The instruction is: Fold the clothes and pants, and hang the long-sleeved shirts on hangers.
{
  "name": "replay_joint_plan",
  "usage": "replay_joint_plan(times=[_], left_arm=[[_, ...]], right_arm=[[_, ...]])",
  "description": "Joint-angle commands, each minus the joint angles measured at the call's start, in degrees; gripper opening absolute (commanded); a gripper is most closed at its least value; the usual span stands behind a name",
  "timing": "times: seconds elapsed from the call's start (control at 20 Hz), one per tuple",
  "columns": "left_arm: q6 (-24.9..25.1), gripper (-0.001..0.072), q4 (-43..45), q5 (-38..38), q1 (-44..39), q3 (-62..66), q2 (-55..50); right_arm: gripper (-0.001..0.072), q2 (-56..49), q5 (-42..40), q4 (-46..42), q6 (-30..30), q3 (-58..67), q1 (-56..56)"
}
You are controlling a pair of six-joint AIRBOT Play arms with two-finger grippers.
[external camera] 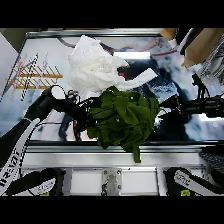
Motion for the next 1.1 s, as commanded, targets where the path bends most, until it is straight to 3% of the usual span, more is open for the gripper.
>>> replay_joint_plan(times=[0.0, 0.45, 1.05], left_arm=[[0.0, 0.0015, 0.0, 0.0, 0.0, 0.0, 0.0], [0.0, 0.0015, 0.0, 0.0, 0.0, 0.0, 0.0], [0.0, 0.0015, 0.1, 0.0, 0.0, 0.0, 0.0]], right_arm=[[0.0718, -3.0, 0.2, 2.9, -6.5, -1.8, 1.7], [0.0718, -7.4, 0.2, 6.0, -8.2, -1.8, 9.2], [0.0717, -7.4, -0.6, 7.2, -8.1, -1.8, 10.0]])
